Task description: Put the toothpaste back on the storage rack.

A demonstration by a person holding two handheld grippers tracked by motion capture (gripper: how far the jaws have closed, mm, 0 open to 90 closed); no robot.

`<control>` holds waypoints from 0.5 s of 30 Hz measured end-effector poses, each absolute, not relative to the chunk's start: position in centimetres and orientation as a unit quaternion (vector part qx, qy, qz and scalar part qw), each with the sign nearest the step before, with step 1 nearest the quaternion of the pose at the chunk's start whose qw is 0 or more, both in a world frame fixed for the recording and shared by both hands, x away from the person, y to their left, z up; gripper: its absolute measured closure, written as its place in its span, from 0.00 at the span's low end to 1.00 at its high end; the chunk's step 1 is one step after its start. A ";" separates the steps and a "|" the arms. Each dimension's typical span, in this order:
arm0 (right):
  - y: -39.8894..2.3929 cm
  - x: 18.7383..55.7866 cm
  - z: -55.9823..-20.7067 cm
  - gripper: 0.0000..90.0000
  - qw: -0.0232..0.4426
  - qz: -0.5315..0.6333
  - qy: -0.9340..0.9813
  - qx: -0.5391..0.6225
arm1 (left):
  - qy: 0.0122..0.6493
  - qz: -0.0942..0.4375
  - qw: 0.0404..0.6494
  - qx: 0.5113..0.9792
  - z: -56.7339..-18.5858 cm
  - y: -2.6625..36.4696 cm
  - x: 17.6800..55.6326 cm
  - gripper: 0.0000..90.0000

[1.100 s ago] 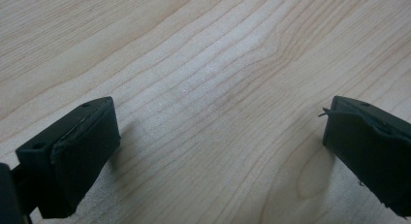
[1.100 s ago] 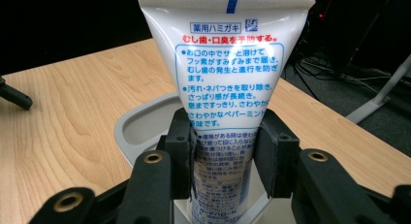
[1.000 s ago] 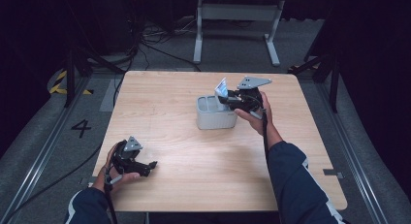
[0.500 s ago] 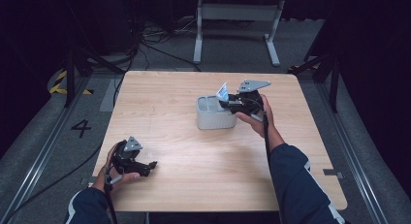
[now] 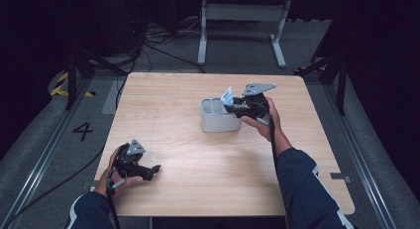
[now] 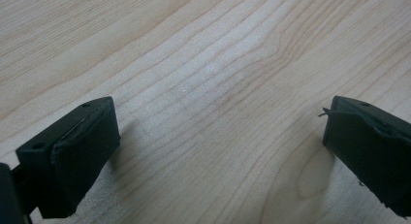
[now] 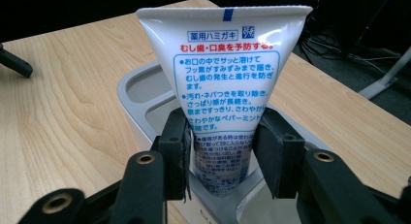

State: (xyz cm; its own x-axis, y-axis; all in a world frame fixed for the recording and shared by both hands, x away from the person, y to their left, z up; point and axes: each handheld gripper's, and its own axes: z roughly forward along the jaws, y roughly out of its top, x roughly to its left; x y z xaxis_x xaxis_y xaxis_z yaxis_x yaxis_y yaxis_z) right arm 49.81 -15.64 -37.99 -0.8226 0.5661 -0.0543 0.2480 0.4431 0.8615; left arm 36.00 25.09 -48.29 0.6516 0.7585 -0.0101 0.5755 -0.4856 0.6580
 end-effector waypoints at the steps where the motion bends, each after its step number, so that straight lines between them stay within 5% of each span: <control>1: -15.7 49.8 -38.0 0.66 0.168 0.468 0.832 0.244 | 0.392 0.142 0.321 0.850 -48.3 25.1 36.0 0.00; 15: -15.9 49.3 -37.3 0.60 0.167 0.489 0.820 0.245 | 0.389 0.144 0.321 0.852 -48.3 25.1 36.0 0.00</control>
State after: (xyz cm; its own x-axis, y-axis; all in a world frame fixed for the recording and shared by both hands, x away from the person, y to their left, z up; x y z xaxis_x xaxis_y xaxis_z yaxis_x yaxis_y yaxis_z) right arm 49.33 -15.94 -37.28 -0.8245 0.5649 -0.0336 0.2388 0.4011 0.8844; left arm 36.00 25.13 -48.28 0.6558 0.7549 -0.0051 0.5709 -0.4915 0.6577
